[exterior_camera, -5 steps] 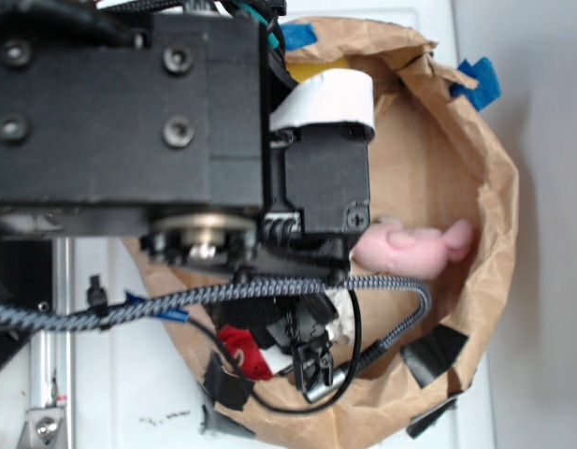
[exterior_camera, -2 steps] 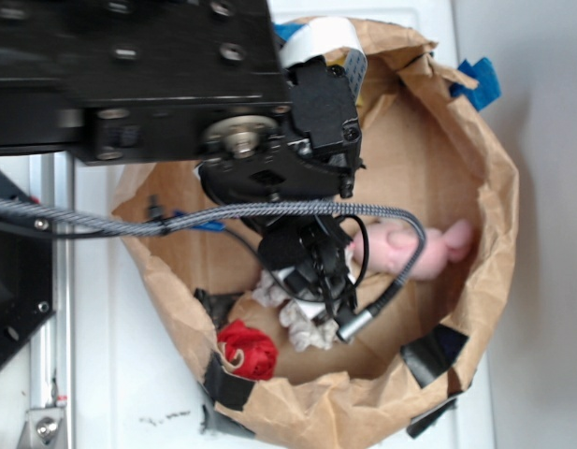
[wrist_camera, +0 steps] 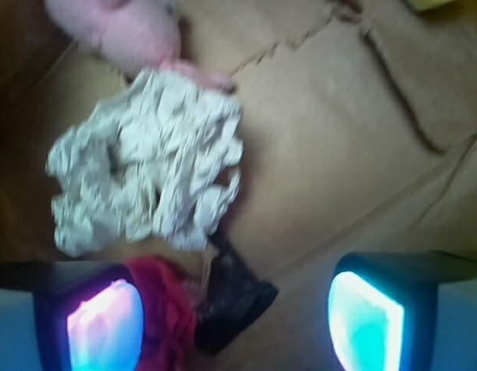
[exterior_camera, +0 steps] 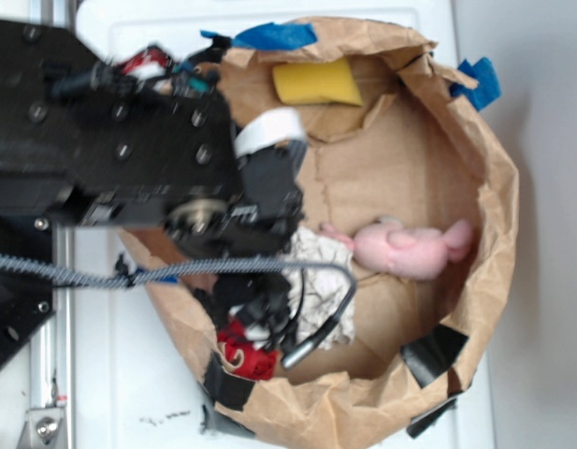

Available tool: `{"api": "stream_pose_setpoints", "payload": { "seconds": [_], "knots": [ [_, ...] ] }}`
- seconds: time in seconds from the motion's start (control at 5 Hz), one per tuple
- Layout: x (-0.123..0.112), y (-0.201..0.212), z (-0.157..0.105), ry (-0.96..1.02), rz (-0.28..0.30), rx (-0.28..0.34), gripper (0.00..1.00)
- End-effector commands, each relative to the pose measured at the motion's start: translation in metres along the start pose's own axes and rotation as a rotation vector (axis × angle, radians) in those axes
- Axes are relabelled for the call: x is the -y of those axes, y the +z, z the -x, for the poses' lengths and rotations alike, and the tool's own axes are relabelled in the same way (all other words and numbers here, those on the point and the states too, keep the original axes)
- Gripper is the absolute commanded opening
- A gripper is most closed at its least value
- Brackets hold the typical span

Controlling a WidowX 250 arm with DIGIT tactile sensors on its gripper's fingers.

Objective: Grab the red paper.

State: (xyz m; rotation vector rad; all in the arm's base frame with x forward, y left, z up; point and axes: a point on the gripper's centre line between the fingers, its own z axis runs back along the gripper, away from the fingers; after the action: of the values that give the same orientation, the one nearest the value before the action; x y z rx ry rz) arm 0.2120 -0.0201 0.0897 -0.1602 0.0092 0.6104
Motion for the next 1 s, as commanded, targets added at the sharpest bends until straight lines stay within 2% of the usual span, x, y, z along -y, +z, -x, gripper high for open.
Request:
{"api": "stream_pose_setpoints", "payload": {
  "seconds": [0.0, 0.4, 0.6, 0.8],
  "knots": [
    [0.02, 0.002, -0.003, 0.042, 0.073, -0.005, 1.0],
    [0.034, -0.015, -0.006, 0.02, 0.102, -0.058, 1.0],
    [0.043, -0.02, 0.003, -0.007, 0.094, -0.13, 1.0],
    [0.045, -0.025, 0.015, -0.05, 0.044, -0.216, 1.0]
  ]
}}
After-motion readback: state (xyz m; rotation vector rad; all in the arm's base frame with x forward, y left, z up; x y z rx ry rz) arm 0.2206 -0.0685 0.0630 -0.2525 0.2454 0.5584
